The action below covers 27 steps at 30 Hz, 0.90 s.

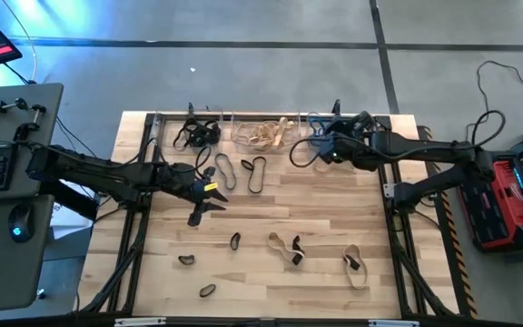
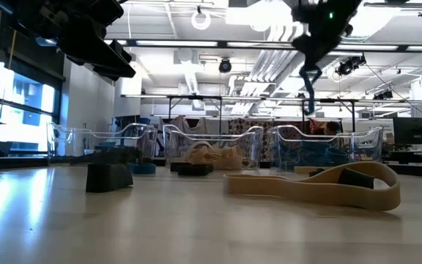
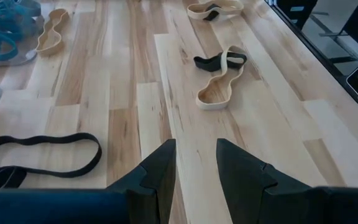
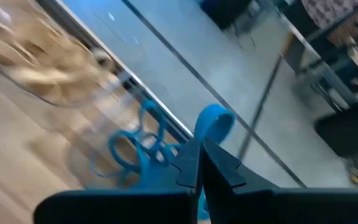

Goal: Sort rubber bands into baskets
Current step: Put the blue rubber band into the right transparent bin

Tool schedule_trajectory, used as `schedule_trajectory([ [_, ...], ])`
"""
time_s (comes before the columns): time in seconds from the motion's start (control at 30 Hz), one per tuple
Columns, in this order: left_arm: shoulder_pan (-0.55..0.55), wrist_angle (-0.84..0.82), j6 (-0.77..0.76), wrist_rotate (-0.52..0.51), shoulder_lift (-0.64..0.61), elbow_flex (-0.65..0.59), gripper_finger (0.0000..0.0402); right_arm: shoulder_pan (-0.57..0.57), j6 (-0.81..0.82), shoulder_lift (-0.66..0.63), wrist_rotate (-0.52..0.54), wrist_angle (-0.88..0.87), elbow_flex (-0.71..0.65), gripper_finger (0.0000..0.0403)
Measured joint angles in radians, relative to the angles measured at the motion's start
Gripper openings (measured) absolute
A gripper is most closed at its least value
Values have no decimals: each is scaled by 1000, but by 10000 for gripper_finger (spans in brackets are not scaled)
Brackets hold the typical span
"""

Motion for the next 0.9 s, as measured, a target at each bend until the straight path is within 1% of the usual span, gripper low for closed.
schedule_trajectory([
  [0.13, 0, 0, 0, 0, 0, 0, 106, -85, -6, 0, -6, 25, -67, 0],
  [0.2, 0, 0, 0, 0, 0, 0, 106, -136, -19, 1, -39, 79, -115, 0],
  [0.27, 0, 0, 0, 0, 0, 0, 106, -189, -48, 2, -93, 147, -167, 0],
  [0.4, 0, 0, 0, 0, 0, 0, 106, -295, -117, 2, -239, 373, -291, 0],
  [0.5, 0, 0, 0, 0, 0, 0, 106, -378, -118, 2, -322, 527, -368, 0],
  [0.57, 0, 0, 0, 0, 0, 0, 106, -426, -115, 2, -378, 590, -413, 0],
  [0.67, 0, 0, 0, 0, 0, 0, 106, -485, -111, 4, -441, 664, -454, 0],
  [0.73, 0, 0, 0, 0, 0, 0, 106, -516, -93, 12, -469, 673, -467, 0],
  [0.9, 0, 0, 0, 0, 0, 0, 106, -558, -84, 75, -505, 688, -457, 0],
])
